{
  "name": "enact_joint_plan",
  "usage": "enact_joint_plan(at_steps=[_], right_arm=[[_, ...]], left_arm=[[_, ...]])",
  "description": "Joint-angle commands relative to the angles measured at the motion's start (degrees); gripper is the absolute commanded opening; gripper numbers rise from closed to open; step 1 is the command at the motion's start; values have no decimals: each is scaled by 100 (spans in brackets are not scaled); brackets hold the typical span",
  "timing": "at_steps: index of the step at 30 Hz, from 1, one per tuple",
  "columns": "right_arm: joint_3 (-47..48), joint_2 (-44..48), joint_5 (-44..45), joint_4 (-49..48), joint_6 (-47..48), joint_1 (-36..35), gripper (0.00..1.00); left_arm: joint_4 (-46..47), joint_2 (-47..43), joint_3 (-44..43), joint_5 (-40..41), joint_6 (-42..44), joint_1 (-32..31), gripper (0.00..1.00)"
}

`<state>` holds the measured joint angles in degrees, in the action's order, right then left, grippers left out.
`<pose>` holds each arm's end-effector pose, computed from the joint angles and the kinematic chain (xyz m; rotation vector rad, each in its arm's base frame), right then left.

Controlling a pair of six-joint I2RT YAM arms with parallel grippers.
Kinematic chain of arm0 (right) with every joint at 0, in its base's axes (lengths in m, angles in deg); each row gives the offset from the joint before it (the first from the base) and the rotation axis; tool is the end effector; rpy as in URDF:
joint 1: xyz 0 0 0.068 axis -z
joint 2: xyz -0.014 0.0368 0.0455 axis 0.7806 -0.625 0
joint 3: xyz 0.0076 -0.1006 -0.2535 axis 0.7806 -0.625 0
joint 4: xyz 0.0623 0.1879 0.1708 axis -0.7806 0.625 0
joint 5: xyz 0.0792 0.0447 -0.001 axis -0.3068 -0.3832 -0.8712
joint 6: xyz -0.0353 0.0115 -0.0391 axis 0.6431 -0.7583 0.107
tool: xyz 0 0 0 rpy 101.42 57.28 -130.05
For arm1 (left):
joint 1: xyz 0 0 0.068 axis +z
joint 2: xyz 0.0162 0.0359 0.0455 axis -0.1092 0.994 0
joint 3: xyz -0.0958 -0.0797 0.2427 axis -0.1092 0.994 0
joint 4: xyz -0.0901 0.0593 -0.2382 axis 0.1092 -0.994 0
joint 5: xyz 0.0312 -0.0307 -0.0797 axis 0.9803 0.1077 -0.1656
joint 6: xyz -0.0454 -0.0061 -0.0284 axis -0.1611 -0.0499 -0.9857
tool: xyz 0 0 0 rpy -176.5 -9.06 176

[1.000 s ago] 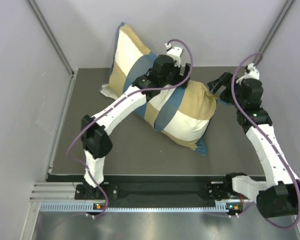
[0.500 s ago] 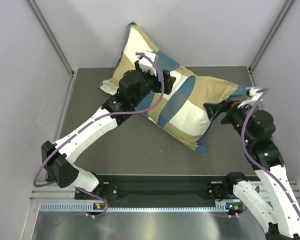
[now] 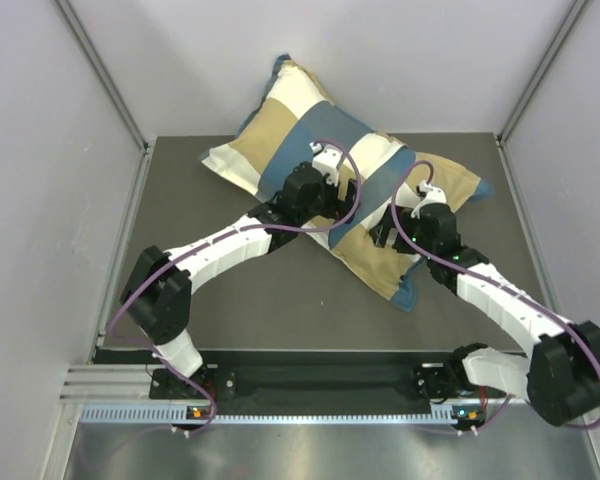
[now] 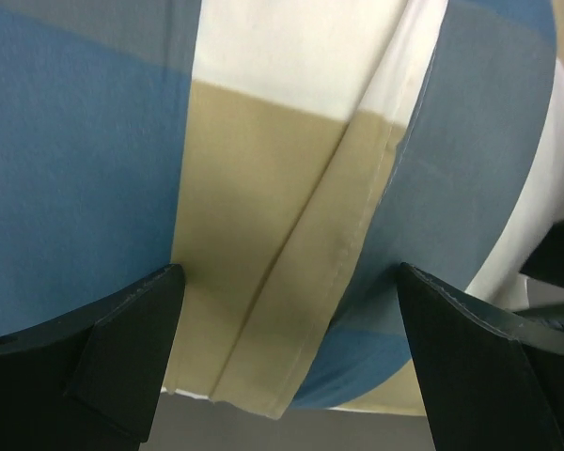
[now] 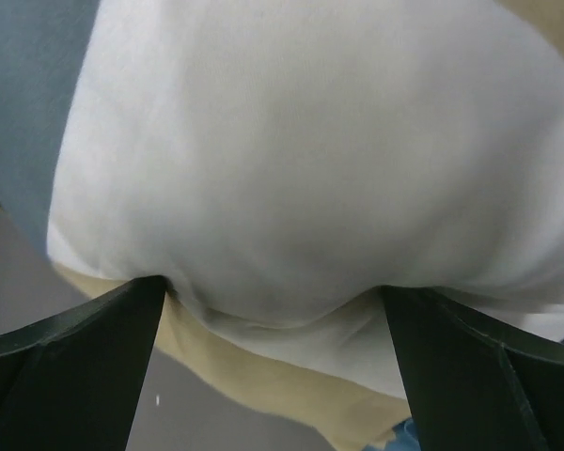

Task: Remove the pillowcase from the pillow
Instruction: Locate the opening of the pillowcase

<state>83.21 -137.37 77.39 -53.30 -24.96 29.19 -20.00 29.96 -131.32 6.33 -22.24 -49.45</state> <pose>0.2264 0.0921 0.2443 0.1162 2.1405 0.5253 0.2974 -0.2752 0.3070 0.4640 1.8728 -0.5809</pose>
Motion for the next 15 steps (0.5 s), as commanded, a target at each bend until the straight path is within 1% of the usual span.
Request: enact_joint_plan(at_steps=[1,2,3,4,6,7,8,12,13,15], right_arm=[[65,-706,141,-881,-161,-98,100],[83,-942,177,-986,-144,-133,97],[109,-1058,194,-1048,-135,-142,89],[118,-1224,186,-1092,-117,-160,61],[144,-1313,125,-1128,-100,-204,35],[144,-1305,124,-1110,-74,-274,5],[153,-1261,133,-1023,-82,-335,0],[319,-761,282,-558,-21,-774,0],[381,-481,308,-513,-29,-984,0],[548,-181,396,12,-73,-1196,0]], left_arm=[[533,-281,130,-124,-153,-24,99],[524,-386,183,-107,-126,-24,99],[489,-457,253,-98,-109,-24,99],[489,-518,401,-89,-91,-24,99],[515,-738,587,-89,-74,-24,99],[532,-808,770,-80,-65,-24,99],[550,-940,850,-80,-65,-33,99],[629,-1230,1202,-19,-73,-24,99],[612,-1266,1290,-1,-73,-33,99],[594,-1371,1352,51,-73,-24,99]])
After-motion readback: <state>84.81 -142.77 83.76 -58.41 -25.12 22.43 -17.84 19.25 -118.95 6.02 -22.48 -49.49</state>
